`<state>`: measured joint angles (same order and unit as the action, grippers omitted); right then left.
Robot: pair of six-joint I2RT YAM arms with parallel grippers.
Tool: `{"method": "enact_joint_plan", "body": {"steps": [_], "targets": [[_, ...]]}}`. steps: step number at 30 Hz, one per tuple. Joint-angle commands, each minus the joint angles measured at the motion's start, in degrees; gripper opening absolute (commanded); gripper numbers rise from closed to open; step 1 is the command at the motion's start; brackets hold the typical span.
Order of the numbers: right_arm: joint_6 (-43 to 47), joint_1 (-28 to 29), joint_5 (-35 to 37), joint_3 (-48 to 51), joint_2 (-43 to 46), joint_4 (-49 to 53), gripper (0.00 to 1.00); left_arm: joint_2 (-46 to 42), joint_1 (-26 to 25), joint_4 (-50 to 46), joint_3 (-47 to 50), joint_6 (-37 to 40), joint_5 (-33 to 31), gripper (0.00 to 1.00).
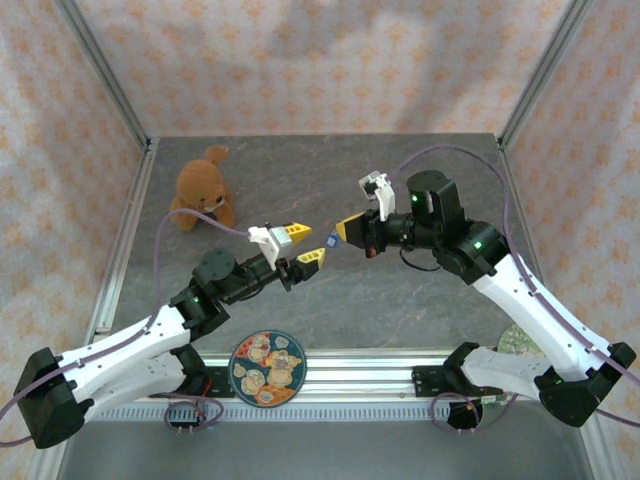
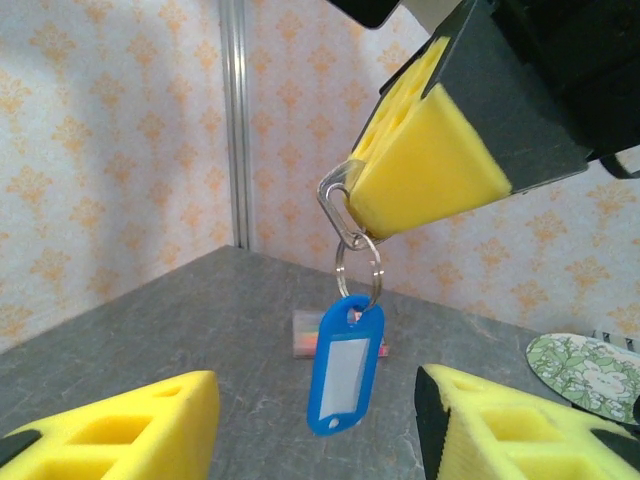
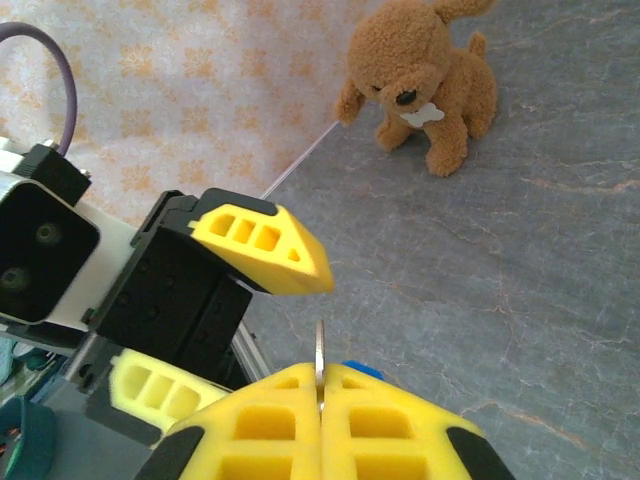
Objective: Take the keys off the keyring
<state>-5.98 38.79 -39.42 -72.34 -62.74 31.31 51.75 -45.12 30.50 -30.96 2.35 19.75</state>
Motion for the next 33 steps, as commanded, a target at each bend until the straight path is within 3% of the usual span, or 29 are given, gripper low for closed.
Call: {"method": "enact_joint_plan", "body": {"steps": [1, 13, 21, 33], "targets": [[0.06, -0.11, -1.57, -2.26, 0.57, 0.07, 0.00, 2.80, -0.23, 5.26, -1.91, 2.93, 1.60, 0.55], [-0.14, -0.11, -2.93, -2.89, 0.49, 0.42, 0.00, 10.47, -0.23, 14.37, -4.28, 6.76, 2.08, 0.61], [-0.34, -0.11, -3.44, -2.96, 0.44, 0.01, 0.00, 12.88, -0.21, 15.01, -6.54, 8.94, 2.14, 0.61], [-0.43, -0.11, -3.51, -2.95, 0.83, -0.13, 0.00, 14.00, -0.31, 16.84, -7.03, 9.69, 2.34, 0.46]]}}
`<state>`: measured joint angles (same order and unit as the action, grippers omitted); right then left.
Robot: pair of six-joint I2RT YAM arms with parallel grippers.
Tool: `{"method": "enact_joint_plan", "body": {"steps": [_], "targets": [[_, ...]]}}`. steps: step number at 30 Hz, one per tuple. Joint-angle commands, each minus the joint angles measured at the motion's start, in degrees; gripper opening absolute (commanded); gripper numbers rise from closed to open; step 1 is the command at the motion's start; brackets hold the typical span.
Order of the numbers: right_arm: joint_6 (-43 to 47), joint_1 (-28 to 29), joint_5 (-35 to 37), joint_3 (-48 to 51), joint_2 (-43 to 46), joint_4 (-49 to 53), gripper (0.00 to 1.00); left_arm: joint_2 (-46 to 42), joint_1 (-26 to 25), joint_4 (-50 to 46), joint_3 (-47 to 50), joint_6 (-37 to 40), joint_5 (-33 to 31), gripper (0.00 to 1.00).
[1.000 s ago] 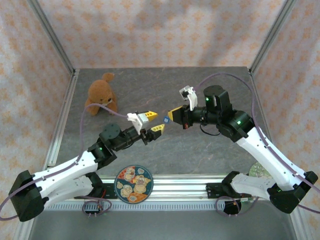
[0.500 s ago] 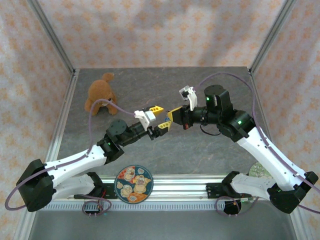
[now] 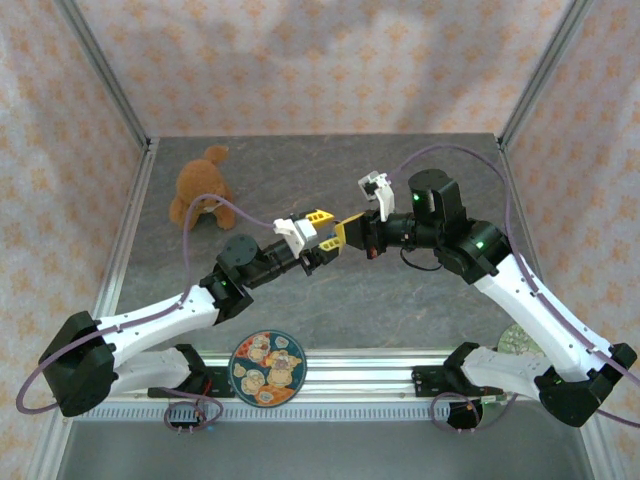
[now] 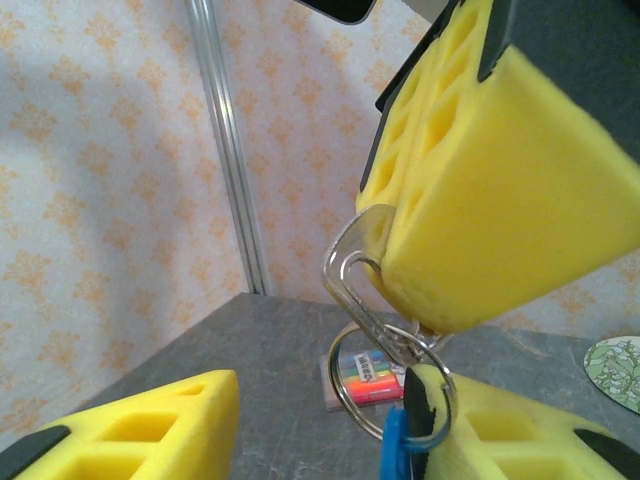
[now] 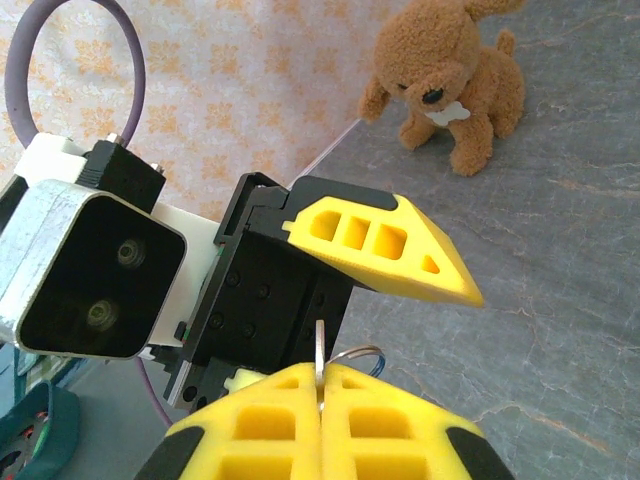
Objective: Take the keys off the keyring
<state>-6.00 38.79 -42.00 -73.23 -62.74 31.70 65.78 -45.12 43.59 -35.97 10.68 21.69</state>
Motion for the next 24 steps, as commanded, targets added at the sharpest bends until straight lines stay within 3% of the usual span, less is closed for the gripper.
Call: {"method": "enact_joint_plan", "body": {"steps": [1, 9, 21, 24], "targets": [[-0.40, -0.11, -0.87, -1.97, 0.85, -0.56, 0.00, -0.12, -0.25, 4.11, -1.85, 1.45, 0.44, 0.45], [-0.65, -0.11, -0.72, -1.72, 1.10, -0.94, 0.00, -0.74, -0.38, 4.04, -1.48, 1.81, 0.47, 0.34], [-1.39, -0.11, -1.12, -1.91, 1.39, -1.64, 0.00, 0.25, -0.40, 6.75, -1.47, 0.95, 0.36, 0.40], [-1.60, -0.11, -1.11, -2.08, 1.41, -1.73, 0.00, 0.58, -0.42, 7.03, -1.64, 0.75, 0.78, 0.37]]}}
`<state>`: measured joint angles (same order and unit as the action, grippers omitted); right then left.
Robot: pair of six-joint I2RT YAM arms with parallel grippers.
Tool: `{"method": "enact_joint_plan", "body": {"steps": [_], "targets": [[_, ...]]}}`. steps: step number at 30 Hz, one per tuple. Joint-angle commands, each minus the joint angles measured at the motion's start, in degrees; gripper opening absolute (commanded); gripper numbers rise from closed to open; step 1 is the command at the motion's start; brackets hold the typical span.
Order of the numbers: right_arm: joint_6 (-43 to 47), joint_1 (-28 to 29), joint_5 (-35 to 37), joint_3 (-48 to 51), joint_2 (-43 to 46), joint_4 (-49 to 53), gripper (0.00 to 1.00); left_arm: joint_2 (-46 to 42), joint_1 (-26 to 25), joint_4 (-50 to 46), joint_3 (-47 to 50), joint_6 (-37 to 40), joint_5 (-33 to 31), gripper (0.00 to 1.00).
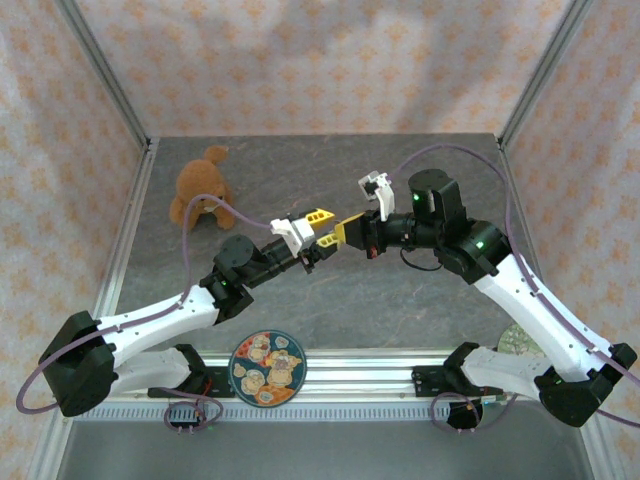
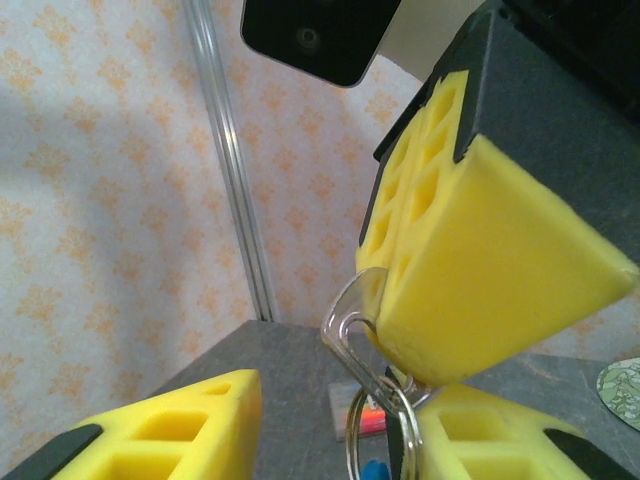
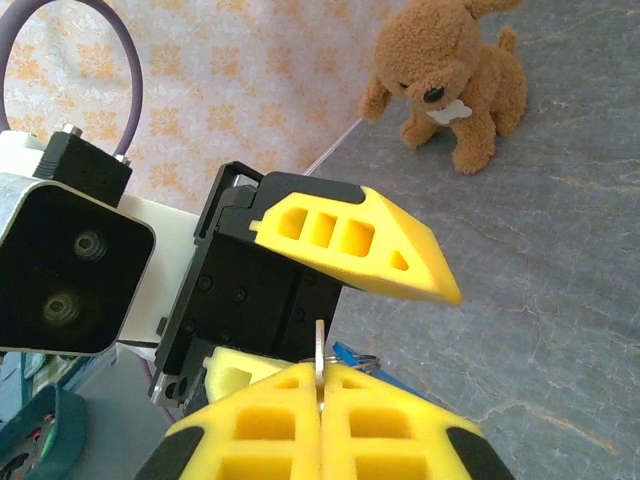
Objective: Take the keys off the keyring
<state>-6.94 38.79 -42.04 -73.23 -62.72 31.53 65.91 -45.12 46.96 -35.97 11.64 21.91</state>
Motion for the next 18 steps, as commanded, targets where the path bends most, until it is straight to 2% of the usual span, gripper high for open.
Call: {"method": "enact_joint_plan", "body": {"steps": [1, 11, 18], "targets": [[-0.74, -0.12, -1.03, -2.09, 1.46, -1.64, 0.00, 0.45, -0.44, 3.67, -1.56, -0.30, 0.51, 0.37], [-1.41, -0.11, 0.24, -2.51, 1.64, -1.91, 0.00, 0.18, -0.57, 3.85, -0.25, -1.26, 0.25, 0.44], [-1.82, -0.19, 0.49, -2.57, 1.71, -1.97, 0.00, 0.50, -0.85, 3.88, -0.07, -1.27, 0.35, 0.42]]}}
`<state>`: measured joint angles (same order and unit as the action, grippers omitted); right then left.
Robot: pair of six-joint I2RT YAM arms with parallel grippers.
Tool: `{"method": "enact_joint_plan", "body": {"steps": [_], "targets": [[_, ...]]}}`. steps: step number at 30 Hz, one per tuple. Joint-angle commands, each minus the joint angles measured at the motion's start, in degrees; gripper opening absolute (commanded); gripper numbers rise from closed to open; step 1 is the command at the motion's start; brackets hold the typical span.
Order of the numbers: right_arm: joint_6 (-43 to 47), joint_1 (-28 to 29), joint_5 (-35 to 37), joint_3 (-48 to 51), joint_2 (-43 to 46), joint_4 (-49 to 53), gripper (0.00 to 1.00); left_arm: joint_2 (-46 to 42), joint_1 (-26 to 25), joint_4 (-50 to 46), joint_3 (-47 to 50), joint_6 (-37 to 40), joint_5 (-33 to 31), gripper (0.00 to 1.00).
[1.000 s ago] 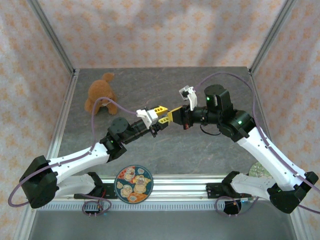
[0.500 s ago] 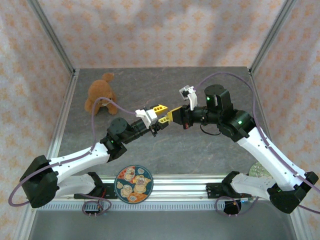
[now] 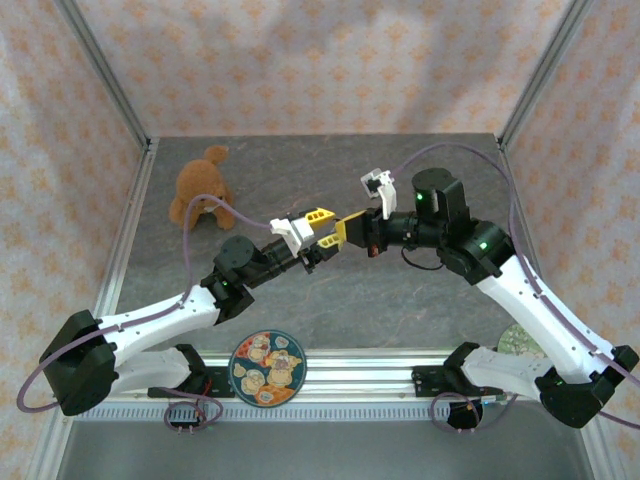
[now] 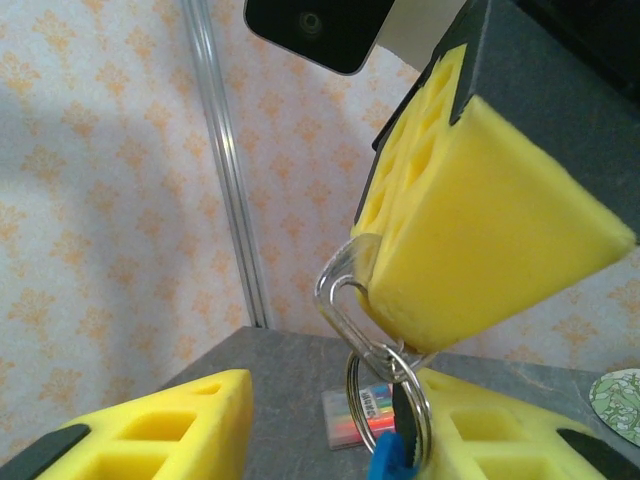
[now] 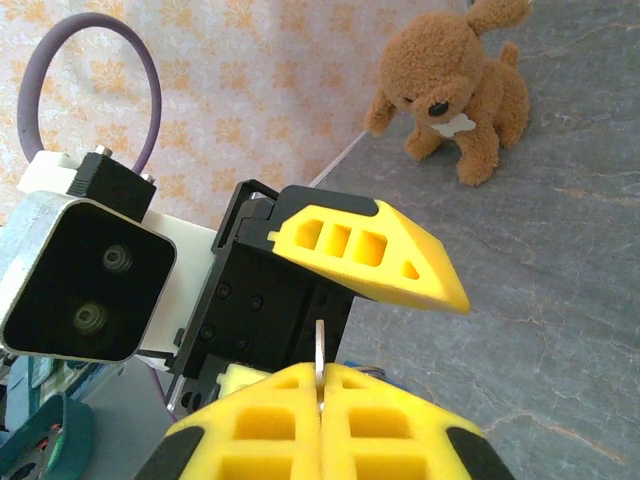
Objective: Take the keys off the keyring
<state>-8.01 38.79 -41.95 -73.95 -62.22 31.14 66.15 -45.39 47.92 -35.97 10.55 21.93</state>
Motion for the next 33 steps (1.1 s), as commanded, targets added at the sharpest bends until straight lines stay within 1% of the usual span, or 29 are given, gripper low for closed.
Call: {"method": "enact_joint_plan", "body": {"steps": [1, 6, 10, 12, 15, 18, 22, 33], "targets": [[-0.86, -0.18, 0.41, -1.88, 1.20, -1.61, 0.00, 0.29, -0.66, 3.01, 0.02, -0.26, 0.34, 0.42], [-0.98, -0.20, 0.23, -1.83, 1.13, -1.78, 0.00, 0.29, -0.73, 3.58, 0.28, -0.26, 0.00, 0.40], [-1.10, -0.20, 0.12, -1.77, 1.18, -1.87, 0.00, 0.29, -0.71, 3.32, 0.11, -0.01, -0.04, 0.35], [-1.13, -0.20, 0.21, -1.77, 1.30, -1.96, 0.00, 0.37, -0.72, 3.31, 0.15, -0.06, 0.09, 0.34], [-1.30, -0.29, 0.21, -1.89, 1.34, -2.08, 0.00, 0.42, -0.74, 3.22, 0.11, -0.15, 0.13, 0.27], [-1.49, -0.33, 0.14, -1.86, 1.38, -2.22, 0.00, 0.56, -0.75, 3.08, -0.07, -0.30, 0.08, 0.27], [-1.61, -0.38, 0.21, -1.86, 1.47, -2.30, 0.00, 0.65, -0.69, 3.05, -0.09, -0.53, -0.05, 0.30], [-1.64, -0.53, -0.06, -1.88, 1.26, -2.57, 0.00, 0.47, -0.75, 3.52, -0.07, -0.44, -0.32, 0.29]]}}
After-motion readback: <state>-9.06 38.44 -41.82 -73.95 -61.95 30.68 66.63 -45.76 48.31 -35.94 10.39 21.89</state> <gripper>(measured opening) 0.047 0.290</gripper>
